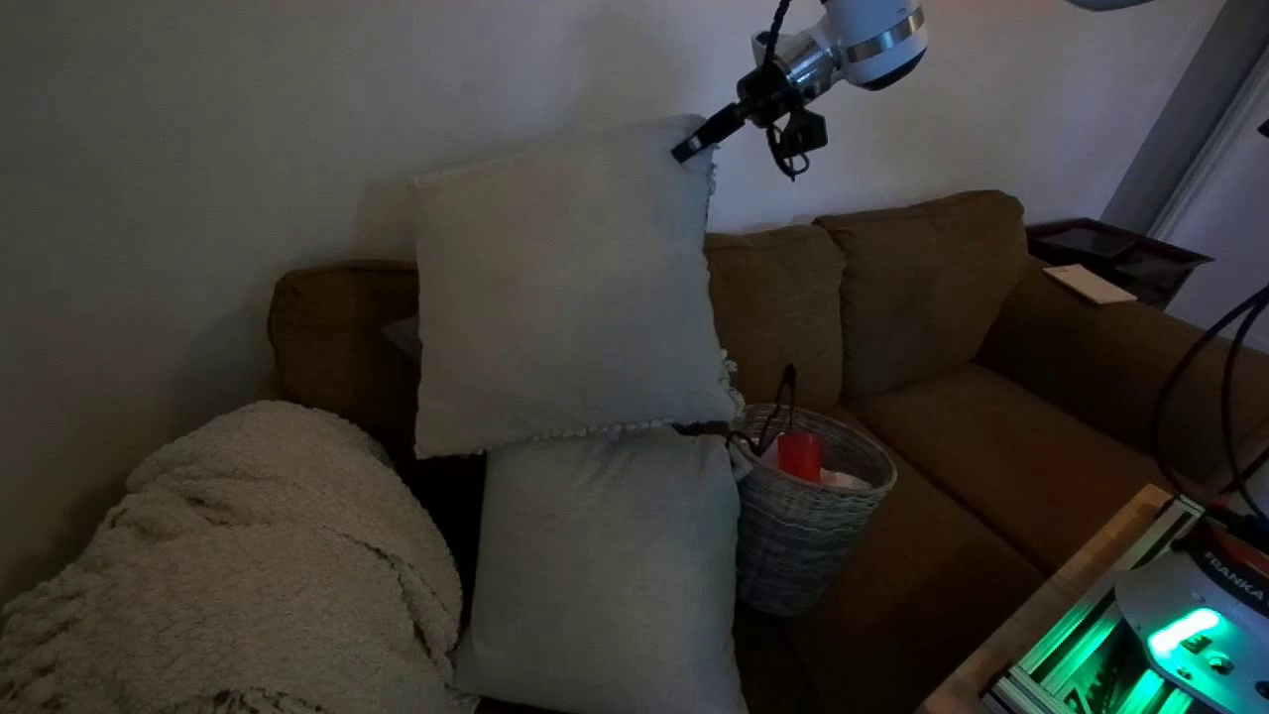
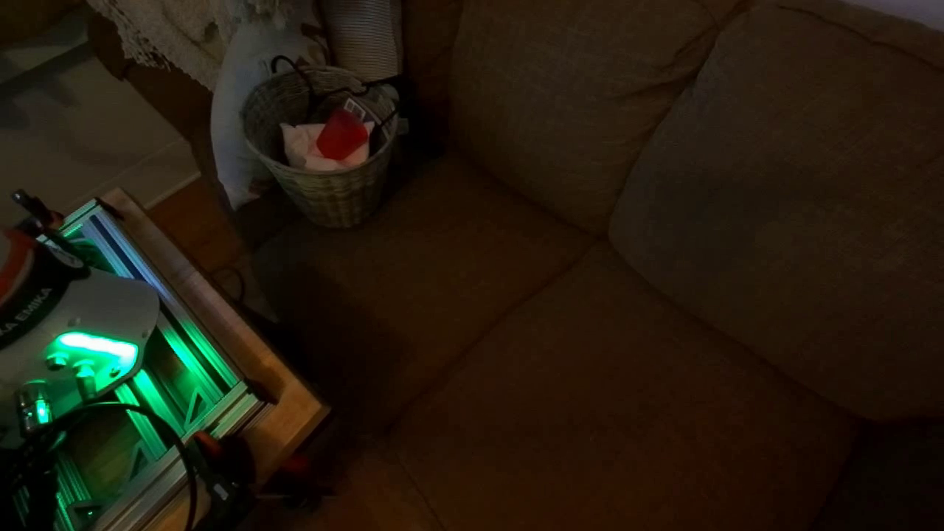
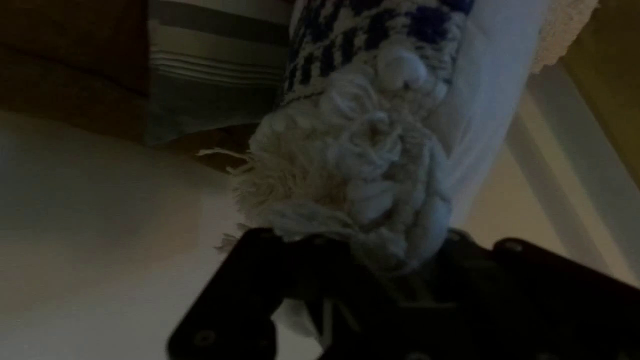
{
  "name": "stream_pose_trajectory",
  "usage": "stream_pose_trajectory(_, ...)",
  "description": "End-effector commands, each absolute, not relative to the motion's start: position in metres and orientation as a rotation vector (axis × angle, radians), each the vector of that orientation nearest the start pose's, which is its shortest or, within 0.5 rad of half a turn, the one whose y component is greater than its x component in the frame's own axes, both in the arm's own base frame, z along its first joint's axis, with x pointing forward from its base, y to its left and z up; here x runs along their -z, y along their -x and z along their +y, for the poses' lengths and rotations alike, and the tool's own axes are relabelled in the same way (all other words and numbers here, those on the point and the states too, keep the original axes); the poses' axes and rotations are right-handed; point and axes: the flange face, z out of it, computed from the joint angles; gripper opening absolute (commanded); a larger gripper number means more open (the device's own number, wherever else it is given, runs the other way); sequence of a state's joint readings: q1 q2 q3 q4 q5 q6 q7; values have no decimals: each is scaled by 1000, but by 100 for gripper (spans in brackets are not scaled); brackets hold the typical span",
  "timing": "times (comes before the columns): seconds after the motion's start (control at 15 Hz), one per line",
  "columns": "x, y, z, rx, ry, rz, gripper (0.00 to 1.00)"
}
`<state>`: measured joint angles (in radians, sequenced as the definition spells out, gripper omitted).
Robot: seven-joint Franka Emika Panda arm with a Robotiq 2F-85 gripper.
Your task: Move the white and blue pillow to the right
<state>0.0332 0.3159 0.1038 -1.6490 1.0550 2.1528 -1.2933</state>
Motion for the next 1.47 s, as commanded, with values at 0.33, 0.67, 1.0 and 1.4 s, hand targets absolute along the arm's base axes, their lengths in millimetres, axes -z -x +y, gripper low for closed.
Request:
stream_pose_trajectory(0.33,-485,-630,72,897,2199,-845,4)
stream_pose_trajectory(0.67,-543,-636,-6,1132,2379,-793,4)
stream_pose_trajectory(1.0,-611,-617,-82,1327,2544,-706,4)
stream_pose_trajectory(1.4,-696,-566,-164,1521,2778,-503,4)
